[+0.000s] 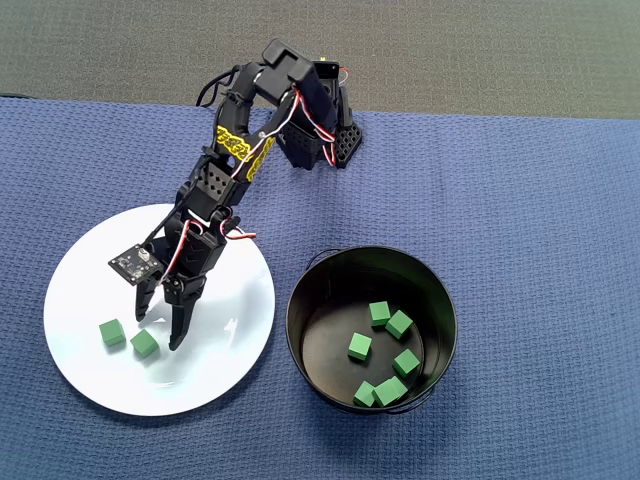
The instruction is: Pick up the green cubes from the white plate and place them in the black recipient
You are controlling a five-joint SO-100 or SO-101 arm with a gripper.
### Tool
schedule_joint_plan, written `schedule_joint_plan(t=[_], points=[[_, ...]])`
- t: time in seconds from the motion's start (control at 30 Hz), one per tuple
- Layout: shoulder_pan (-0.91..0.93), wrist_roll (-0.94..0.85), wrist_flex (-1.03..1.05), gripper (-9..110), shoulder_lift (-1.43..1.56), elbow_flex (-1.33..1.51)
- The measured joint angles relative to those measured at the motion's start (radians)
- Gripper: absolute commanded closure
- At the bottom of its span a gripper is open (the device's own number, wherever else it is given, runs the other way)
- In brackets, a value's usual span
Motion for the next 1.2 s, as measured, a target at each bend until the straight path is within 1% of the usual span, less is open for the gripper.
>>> schedule_joint_plan(t=[0.47, 0.73, 1.2], points=[[-0.002, 0.028, -0.002, 80, -0.069, -0.078], [0.017, 0.04, -0.002, 85, -0.095, -0.11], [0.017, 0.058, -0.006, 88, -0.138, -0.158]])
